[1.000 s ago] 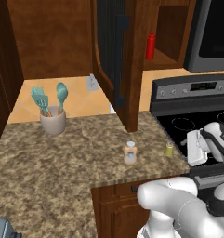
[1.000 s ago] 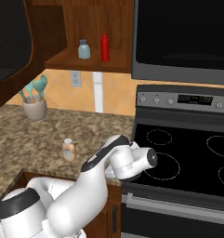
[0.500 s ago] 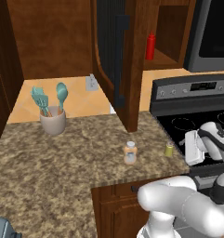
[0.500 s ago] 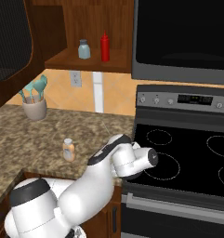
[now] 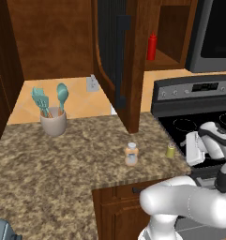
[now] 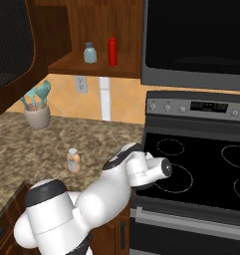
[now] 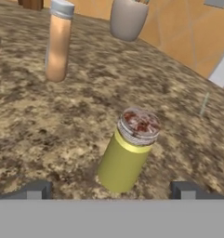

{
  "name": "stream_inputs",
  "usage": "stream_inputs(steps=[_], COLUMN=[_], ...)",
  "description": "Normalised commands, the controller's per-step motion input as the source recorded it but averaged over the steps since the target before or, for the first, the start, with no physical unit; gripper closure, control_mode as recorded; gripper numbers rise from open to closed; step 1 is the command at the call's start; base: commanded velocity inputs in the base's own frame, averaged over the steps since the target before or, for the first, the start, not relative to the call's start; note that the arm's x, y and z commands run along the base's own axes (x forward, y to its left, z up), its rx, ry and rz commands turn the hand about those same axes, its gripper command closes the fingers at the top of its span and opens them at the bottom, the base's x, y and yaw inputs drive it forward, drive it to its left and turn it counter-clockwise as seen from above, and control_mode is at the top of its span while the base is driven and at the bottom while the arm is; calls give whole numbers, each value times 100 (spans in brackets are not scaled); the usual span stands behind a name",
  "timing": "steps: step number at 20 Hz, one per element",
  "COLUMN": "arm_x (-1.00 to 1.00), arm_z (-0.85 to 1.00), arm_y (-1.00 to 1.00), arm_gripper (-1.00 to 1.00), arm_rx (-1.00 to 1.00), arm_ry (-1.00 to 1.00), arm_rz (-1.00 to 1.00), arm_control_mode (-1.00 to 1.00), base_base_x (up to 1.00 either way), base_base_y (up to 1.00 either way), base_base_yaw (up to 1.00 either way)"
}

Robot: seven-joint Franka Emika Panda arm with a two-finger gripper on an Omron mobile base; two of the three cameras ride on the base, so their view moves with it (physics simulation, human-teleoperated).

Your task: Put the shaker and condiment bottle from the counter next to their counterparts in the cabinet.

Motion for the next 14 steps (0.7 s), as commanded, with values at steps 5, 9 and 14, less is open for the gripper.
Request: stream_inputs(steps=[5,9,14], arm_x=[26,17,16], arm_z=[-17,-8,-4], arm_y=[-4,0,0], arm_gripper=[-100,-100,-100], arm_rx=[0,0,0], arm_ry=[0,2,6], arm_rz=[0,0,0], arm_control_mode=[-100,-100,-100], base_base_x=[0,0,0], base_base_y=[0,0,0], base_base_yaw=[0,0,0])
